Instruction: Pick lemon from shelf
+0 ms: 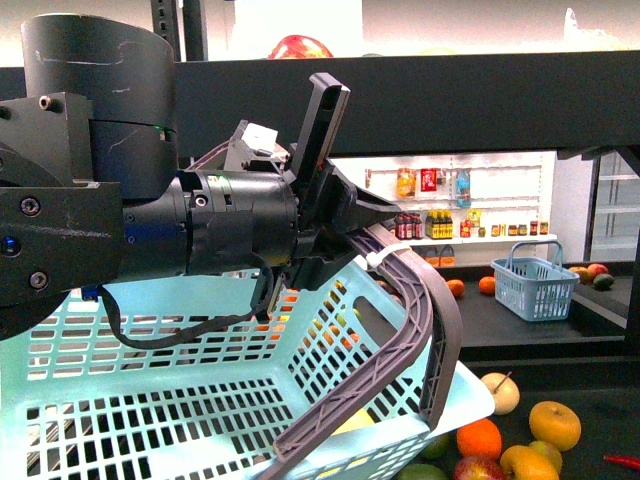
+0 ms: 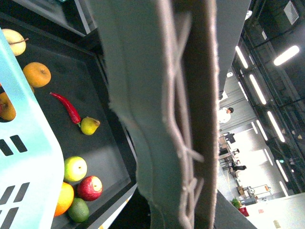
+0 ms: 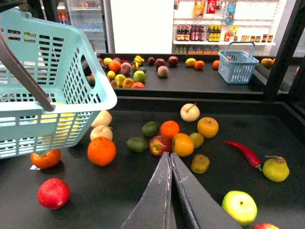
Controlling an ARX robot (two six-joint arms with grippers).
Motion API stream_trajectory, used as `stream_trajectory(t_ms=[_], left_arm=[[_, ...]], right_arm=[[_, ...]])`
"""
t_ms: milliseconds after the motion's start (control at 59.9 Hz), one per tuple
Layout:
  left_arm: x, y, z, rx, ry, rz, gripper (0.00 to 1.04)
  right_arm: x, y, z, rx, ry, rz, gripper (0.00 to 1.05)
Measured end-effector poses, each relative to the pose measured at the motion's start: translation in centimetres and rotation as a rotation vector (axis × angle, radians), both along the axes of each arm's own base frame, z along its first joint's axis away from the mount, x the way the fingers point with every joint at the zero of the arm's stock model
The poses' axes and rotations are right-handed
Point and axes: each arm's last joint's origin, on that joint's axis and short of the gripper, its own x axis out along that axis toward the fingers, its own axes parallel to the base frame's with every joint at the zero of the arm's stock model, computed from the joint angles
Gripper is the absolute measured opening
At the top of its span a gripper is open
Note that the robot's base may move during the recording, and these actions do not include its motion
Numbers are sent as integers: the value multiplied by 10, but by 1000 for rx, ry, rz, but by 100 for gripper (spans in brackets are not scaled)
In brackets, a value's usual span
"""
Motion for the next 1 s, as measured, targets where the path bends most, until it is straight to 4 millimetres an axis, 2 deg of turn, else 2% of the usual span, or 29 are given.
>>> stream_trajectory(t_ms=[83,350,384,484,651,784,851,951,1001], left_arm=[[0,0,0,0,0,0,9],[0,0,0,0,0,0,9],[0,0,0,0,0,0,9],[0,0,0,0,1,0,9],[0,0,0,0,0,0,9],[0,0,0,0,1,0,9],[0,0,0,0,1,0,9],[0,0,0,0,1,0,9],[1,-1,-2,13,39,97,9]], right_arm=[[0,0,-7,0,-5,-1,3],[-1,0,-7,1,-14,0,3],[-1,0,-7,1,-14,0,6],[-1,0,-7,1,-15,0,25],[-1,0,-7,1,-15,0,67],[-1,0,-7,1,-14,0,92],[-1,0,-7,2,-14,0,99],[-1,0,-7,2,-14,0,97],[-1,0,-7,2,-14,0,97]])
